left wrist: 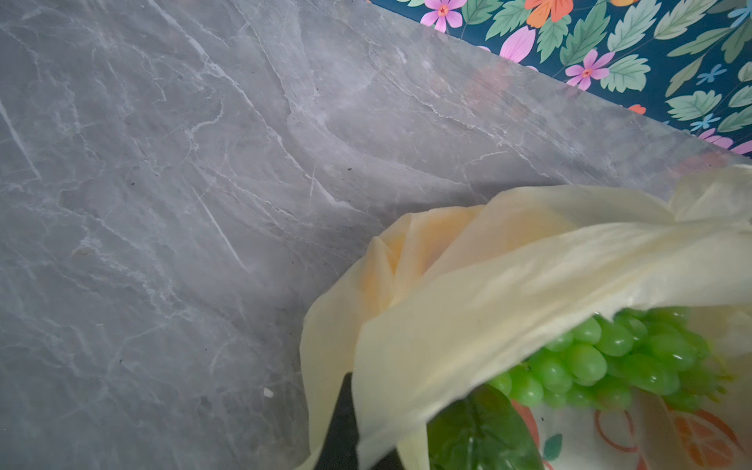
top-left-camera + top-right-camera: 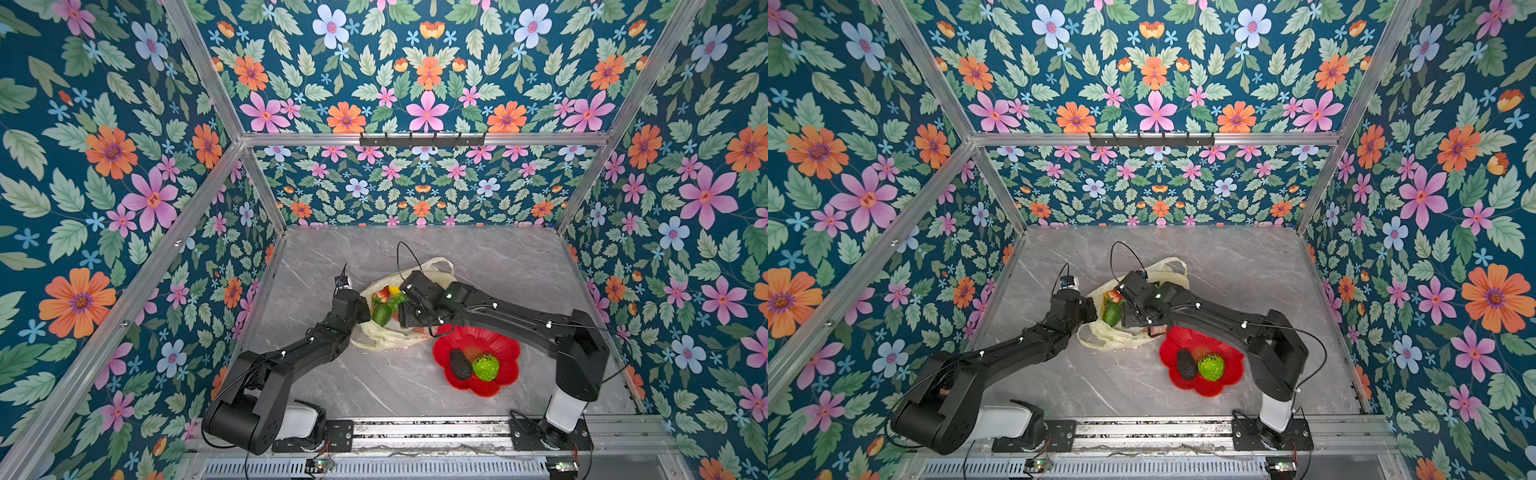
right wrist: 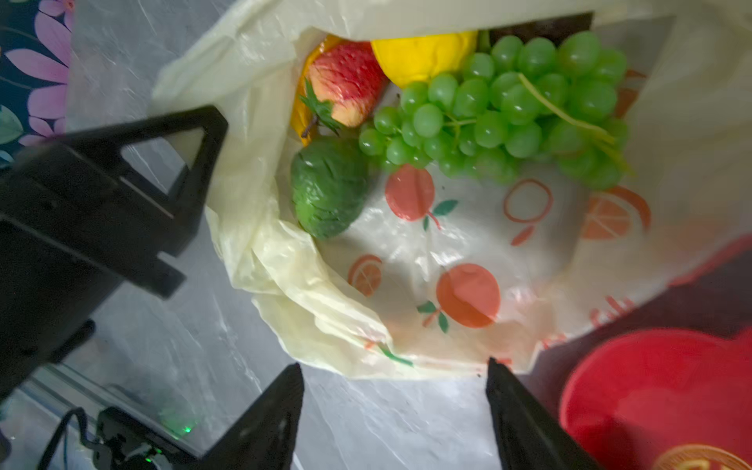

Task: Take fruits out of the plastic bag
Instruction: Pick up the fruit from the plastic bag.

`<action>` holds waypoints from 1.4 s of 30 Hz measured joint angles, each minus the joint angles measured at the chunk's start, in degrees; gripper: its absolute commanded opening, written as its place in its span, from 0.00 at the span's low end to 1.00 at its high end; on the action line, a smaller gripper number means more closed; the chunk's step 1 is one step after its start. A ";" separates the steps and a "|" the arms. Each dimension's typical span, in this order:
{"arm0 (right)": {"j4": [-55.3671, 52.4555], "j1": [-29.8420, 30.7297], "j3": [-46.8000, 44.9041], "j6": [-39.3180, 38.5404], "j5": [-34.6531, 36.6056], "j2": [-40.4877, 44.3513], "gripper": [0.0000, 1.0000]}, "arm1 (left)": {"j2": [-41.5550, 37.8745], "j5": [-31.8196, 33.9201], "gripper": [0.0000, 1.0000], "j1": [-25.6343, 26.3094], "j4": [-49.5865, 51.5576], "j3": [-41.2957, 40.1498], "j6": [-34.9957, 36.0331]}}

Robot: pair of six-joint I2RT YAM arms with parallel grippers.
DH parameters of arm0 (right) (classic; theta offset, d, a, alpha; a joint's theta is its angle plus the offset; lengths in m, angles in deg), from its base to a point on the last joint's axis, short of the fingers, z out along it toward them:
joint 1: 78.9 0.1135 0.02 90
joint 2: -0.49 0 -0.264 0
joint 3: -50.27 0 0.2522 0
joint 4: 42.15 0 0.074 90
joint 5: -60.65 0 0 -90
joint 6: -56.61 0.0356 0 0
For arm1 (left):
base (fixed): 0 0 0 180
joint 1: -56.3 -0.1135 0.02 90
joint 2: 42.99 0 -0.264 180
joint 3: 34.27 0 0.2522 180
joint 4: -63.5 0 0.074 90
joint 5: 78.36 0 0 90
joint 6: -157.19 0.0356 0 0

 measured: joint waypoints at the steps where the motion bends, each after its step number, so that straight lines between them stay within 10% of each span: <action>1: 0.83 -0.22 1.22 0.13 -0.07 -1.29 0.73 | 0.31 -0.63 0.00 -0.22 -0.20 0.02 -0.04; 28: 8.68 -3.30 11.06 6.16 -8.24 -18.80 0.79 | 0.96 -2.25 0.00 -0.55 -0.24 0.35 -1.29; 42: 8.87 -3.80 13.07 7.23 -11.87 -22.32 0.60 | 1.29 -2.32 0.00 -0.55 -0.24 0.46 -1.29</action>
